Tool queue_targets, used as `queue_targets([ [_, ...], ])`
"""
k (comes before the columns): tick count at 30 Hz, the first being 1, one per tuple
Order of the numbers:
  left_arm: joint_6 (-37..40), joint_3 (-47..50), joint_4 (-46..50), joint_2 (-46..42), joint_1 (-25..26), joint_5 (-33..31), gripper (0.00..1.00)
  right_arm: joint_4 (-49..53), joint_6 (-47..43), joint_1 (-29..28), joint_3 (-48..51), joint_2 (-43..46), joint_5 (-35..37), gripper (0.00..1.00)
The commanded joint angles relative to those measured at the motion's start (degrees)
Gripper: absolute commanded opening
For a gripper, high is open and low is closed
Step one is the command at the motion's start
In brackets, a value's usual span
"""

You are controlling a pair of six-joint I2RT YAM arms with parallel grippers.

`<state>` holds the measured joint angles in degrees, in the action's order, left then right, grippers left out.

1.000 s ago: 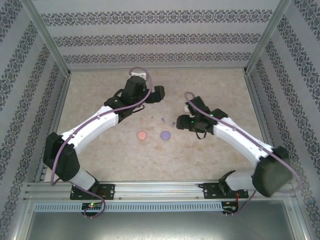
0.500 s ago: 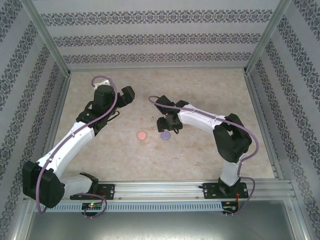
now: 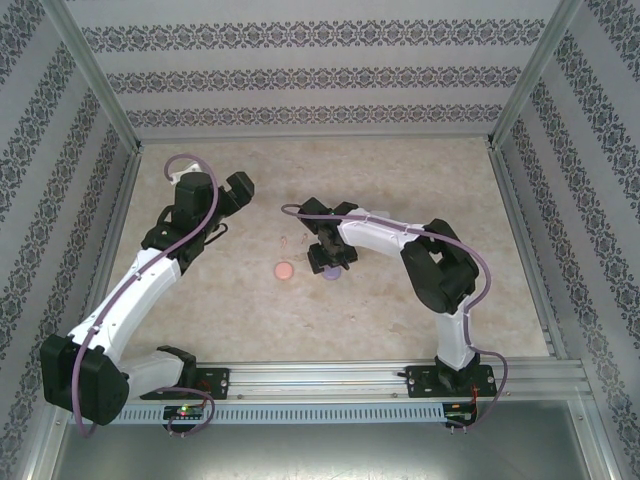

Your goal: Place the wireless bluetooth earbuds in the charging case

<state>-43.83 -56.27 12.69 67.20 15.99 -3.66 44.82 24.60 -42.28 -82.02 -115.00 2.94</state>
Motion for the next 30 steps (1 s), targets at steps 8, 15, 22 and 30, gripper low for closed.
queue_targets([
  [8, 0.6, -3.3, 5.6, 1.2, -0.7, 4.5, 0.99, 1.2, -1.5, -1.4, 0.0, -1.9, -1.2, 0.62],
  [15, -0.9, -2.9, 4.8, 1.4, -0.7, 5.4, 0.99, 0.7, -1.2, -1.8, 0.8, -2.4, -2.0, 0.62],
  [22, -1.7, -8.2, 12.6, 3.8, -0.7, 5.0, 0.99, 0.2, -0.4, -1.8, 1.8, -2.5, -2.0, 0.61],
  [30, -1.1, -2.6, 4.3, 2.9, -0.7, 8.6, 0.99, -0.6, 1.1, -1.8, 2.8, -2.4, -2.4, 0.55],
])
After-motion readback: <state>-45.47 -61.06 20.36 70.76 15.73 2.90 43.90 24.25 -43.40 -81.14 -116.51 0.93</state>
